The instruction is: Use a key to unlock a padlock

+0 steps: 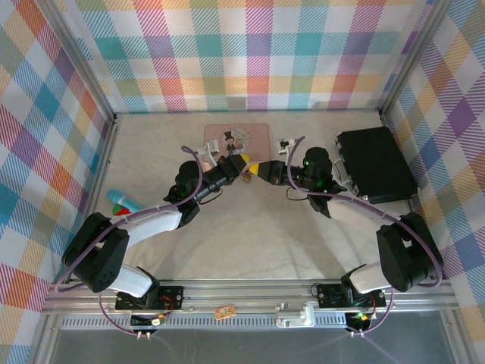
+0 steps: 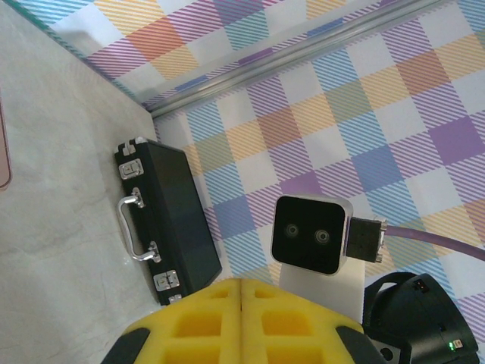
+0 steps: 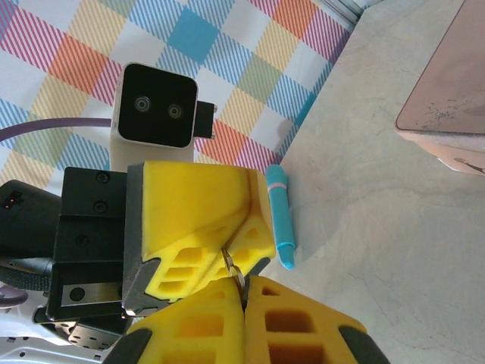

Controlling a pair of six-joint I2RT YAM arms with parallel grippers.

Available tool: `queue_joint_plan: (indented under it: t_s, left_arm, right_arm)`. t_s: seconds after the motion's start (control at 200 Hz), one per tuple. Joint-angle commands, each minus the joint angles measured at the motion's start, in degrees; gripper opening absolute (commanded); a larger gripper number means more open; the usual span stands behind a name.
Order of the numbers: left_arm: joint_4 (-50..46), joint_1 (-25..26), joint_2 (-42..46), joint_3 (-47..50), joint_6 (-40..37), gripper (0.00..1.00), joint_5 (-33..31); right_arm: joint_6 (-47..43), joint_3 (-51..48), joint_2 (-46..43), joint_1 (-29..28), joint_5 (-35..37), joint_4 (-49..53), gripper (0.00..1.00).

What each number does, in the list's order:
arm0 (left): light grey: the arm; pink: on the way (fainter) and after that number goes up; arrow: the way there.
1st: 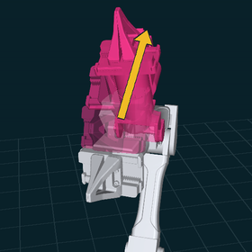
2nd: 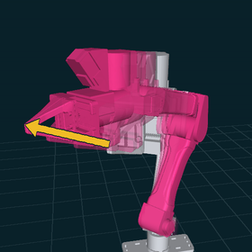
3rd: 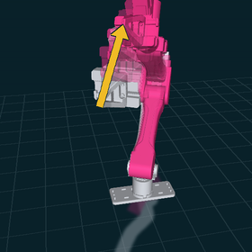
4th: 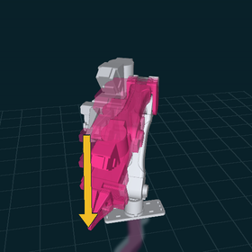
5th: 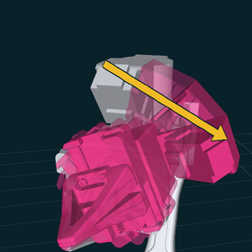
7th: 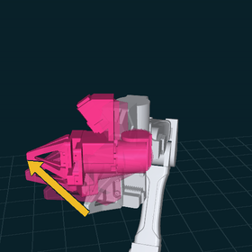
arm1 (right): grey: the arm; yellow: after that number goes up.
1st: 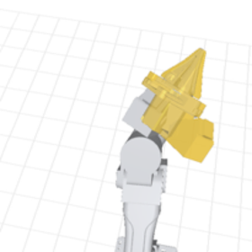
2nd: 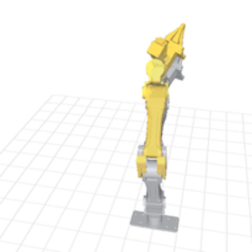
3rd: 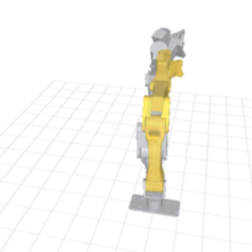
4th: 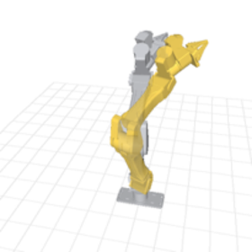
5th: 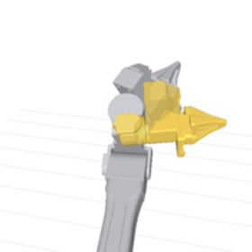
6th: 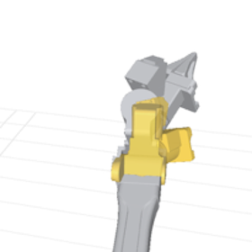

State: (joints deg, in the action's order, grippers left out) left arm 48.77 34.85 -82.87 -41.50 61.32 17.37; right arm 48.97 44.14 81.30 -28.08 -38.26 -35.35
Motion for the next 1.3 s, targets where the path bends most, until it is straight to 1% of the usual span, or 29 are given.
queue_joint_plan:
  t_s: [0.0,0.02,0.05,0.065,0.11,0.145,0.175,0.185,0.22,0.245,0.32,0.445,0.515,0.57,0.685,0.775,0.875,1.08,1.15,1.225,1.3]
  left_arm:
    - [2.2,0.3,2.1,0.3,-0.2,0.05,0.3]
    - [1.9,0.3,2.2,0.3,-0.4,0.14,0.2]
    - [1.1,0.2,2.5,0.2,-0.7,0.34,0.0]
    - [0.6,0.1,2.7,0.2,-0.9,0.43,-0.2]
    - [-1.9,-0.6,3.7,0.3,-1.6,0.62,-1.0]
    - [-3.9,-1.0,4.6,0.5,-2.4,0.71,-1.7]
    - [-5.9,-1.5,5.2,0.6,-3.1,0.74,-2.5]
    - [-6.5,-1.7,5.6,0.7,-3.4,0.77,-2.8]
    - [-10.3,-2.3,6.6,0.8,-4.1,0.79,-4.1]
    - [-13.1,-2.8,7.0,0.9,-4.4,0.82,-5.2]
    - [-19.1,-3.6,7.9,1.1,-6.6,0.83,-7.4]
    - [-27.8,-3.0,6.8,1.3,-10.3,0.81,-12.1]
    - [-29.6,-2.3,4.4,1.3,-11.6,0.77,-14.3]
    - [-31.3,-1.3,1.9,0.5,-12.5,0.75,-16.5]
    - [-35.1,1.2,-5.2,-3.7,-14.8,0.74,-21.2]
    - [-35.8,3.0,-11.6,-7.4,-15.6,0.73,-23.5]
    - [-36.5,4.1,-17.8,-11.4,-15.6,0.70,-27.5]
    - [-27.8,5.9,-27.3,-15.2,-16.3,0.68,-32.9]
    - [-23.6,7.3,-30.0,-15.8,-17.6,0.67,-36.7]
    - [-24.4,8.2,-32.7,-18.1,-17.2,0.64,-41.0]
    - [-25.7,8.7,-35.4,-20.2,-16.5,0.63,-44.3]
  right_arm:
    - [-2.1,-1.0,-0.1,0.4,-0.6,-2.4,0.00]
    - [-2.8,-1.0,-0.2,0.4,-0.4,-2.0,0.00]
    - [-3.7,-1.0,-0.2,0.4,0.3,-1.2,0.00]
    - [-4.3,-1.1,-0.3,0.4,0.6,0.8,0.00]
    - [-6.5,-1.0,-0.6,0.5,1.6,3.8,0.00]
    - [-8.2,-1.1,-0.8,0.5,2.3,5.8,0.00]
    - [-9.3,-1.4,-1.1,0.5,3.0,7.3,0.00]
    - [-9.5,-1.5,-1.1,0.6,3.2,7.7,0.00]
    - [-10.9,-1.8,-1.4,0.6,4.3,9.6,0.00]
    - [-11.8,-1.9,-1.6,0.6,5.2,10.9,0.00]
    - [-14.9,-1.3,-2.2,0.7,9.3,17.8,0.00]
    - [-19.0,-1.4,-3.5,0.8,17.2,26.9,0.00]
    - [-20.5,-1.1,-4.1,1.0,21.3,31.5,0.00]
    - [-21.8,-1.1,-4.6,1.3,22.9,33.5,0.00]
    - [-23.1,-1.6,-5.6,2.2,23.6,34.5,0.00]
    - [-23.4,-2.1,-6.4,2.8,23.8,34.6,0.00]
    - [-23.2,-2.8,-7.1,3.4,23.5,33.7,0.00]
    - [-22.2,-3.9,-7.2,3.9,22.1,32.1,0.00]
    - [-21.3,-4.5,-6.9,3.9,21.1,30.7,0.00]
    - [-20.5,-5.1,-6.6,3.9,20.3,29.9,0.00]
    - [-20.1,-5.9,-6.7,3.9,20.5,29.1,0.00]
